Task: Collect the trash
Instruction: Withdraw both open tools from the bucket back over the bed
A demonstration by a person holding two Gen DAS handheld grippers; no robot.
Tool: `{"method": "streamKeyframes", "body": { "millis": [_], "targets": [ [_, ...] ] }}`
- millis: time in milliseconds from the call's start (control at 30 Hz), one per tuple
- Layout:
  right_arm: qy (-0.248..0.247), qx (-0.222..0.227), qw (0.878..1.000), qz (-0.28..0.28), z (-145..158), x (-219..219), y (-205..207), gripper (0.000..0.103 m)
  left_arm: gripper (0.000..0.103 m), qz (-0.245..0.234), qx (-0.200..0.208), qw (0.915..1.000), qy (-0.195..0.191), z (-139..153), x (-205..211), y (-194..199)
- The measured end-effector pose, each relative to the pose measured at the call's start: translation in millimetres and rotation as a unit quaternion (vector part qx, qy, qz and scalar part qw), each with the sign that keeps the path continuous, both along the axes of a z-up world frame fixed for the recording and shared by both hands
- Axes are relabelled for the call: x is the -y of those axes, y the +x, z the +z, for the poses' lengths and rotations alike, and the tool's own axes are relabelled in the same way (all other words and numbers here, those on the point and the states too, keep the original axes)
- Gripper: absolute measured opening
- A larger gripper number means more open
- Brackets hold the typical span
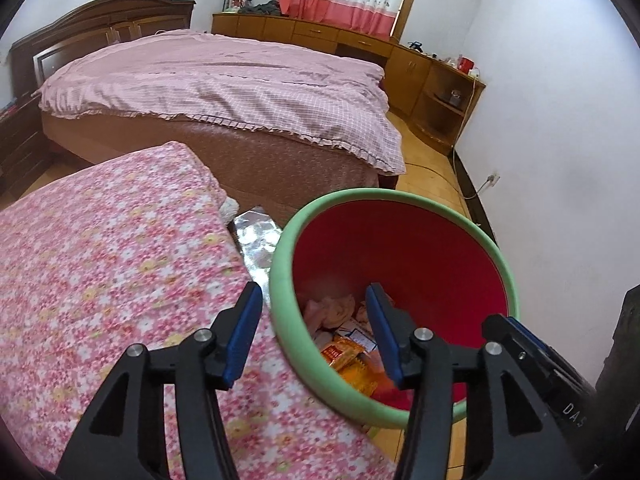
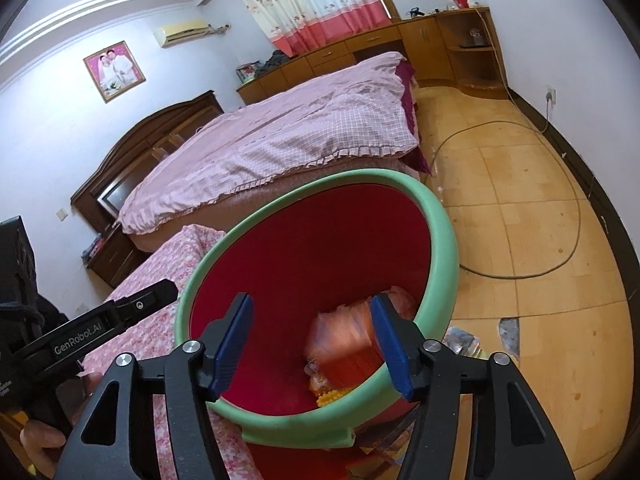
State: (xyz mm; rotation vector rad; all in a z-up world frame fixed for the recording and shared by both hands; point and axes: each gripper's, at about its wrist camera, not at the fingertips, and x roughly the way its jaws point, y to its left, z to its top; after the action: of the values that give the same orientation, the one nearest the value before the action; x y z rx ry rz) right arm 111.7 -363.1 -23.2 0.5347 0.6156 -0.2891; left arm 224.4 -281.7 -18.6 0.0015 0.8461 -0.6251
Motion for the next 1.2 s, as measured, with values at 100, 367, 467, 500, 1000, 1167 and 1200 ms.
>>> {"method": "streamKeyframes", "body": {
  "millis": [100, 367, 467, 500, 1000, 1167, 1200],
  "targets": [
    [-0.003, 0.002, 1.000, 0.003, 4.3, -4.6, -2.3, 0.067, 0.054, 0.007, 0.000, 1.0000, 0.002, 3.5, -8.9, -5.4],
    [-0.024, 0.007, 1.000, 0.016, 18.9, -24.7, -9.1, 0.076, 0.058, 0.036, 0.005, 0.9993, 0.006, 15.8, -44.0, -22.5],
    [-0.034, 0.009, 0.999, 0.021, 25.1, -38.0, -13.7, 0.079, 0.059, 0.051, 0.012, 0.9986, 0.009, 22.2, -62.7, -33.3],
    [-0.036, 0.009, 0.999, 0.022, 26.9, -40.2, -14.6, 0.079, 0.059, 0.054, 0.014, 0.9984, 0.011, 23.6, -67.3, -35.7],
    [-0.070, 0.021, 0.993, 0.087, 48.8, -116.2, -37.1, 0.081, 0.059, 0.134, 0.041, 0.9897, 0.029, 45.2, -156.5, -88.3],
    [-0.092, 0.029, 0.990, 0.107, 54.3, -141.7, -48.3, 0.082, 0.059, 0.172, 0.056, 0.9828, 0.038, 49.3, -182.8, -110.1],
    [-0.094, 0.031, 0.989, 0.111, 55.5, -147.2, -50.3, 0.082, 0.059, 0.175, 0.057, 0.9821, 0.039, 49.6, -187.1, -114.5]
  ]
}}
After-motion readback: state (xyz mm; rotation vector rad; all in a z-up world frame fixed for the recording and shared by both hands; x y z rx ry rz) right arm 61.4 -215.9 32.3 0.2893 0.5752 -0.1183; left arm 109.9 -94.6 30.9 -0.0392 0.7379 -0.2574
